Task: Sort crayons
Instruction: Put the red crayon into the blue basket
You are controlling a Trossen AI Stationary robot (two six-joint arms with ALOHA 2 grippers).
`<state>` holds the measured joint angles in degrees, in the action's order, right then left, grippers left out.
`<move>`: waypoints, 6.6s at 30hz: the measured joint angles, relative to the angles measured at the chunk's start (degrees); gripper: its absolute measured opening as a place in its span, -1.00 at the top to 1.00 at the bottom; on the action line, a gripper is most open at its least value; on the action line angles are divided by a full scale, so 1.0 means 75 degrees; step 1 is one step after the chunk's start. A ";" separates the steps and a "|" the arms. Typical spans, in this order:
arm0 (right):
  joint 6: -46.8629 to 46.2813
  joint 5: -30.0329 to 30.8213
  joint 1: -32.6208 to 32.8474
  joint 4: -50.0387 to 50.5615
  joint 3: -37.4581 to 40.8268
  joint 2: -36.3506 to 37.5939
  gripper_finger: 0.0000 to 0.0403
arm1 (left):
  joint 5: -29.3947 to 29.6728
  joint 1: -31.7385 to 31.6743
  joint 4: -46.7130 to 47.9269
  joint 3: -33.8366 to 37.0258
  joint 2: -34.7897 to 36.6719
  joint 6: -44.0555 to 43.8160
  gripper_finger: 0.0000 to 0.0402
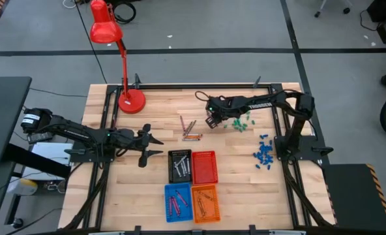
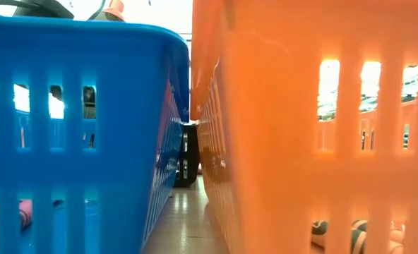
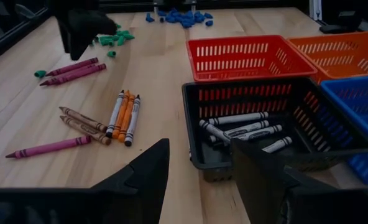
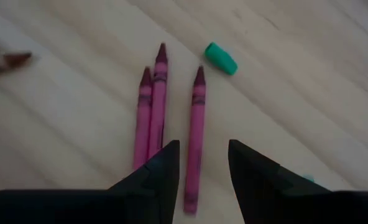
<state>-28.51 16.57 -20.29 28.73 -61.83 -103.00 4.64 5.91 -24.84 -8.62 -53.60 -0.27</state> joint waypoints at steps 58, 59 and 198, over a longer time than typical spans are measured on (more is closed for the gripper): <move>-0.2165 -0.1451 0.1981 -0.0918 -0.0314 0.1218 0.87 | 0.0035 0.0000 0.0029 0.0003 -0.0003 -0.0034 0.09; -0.2268 -0.1450 0.2196 -0.1110 -0.0317 0.1199 0.87 | 0.0035 0.0000 0.0029 0.0003 -0.0002 -0.0045 0.09; -0.0400 -0.0687 0.0243 -0.1837 0.0846 -0.0338 0.60 | 0.0041 0.0003 0.0158 0.0006 0.0000 -0.0542 0.09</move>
<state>-31.51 11.42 -18.47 14.95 -55.48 -105.54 4.95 5.93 -23.66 -8.58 -53.60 -4.34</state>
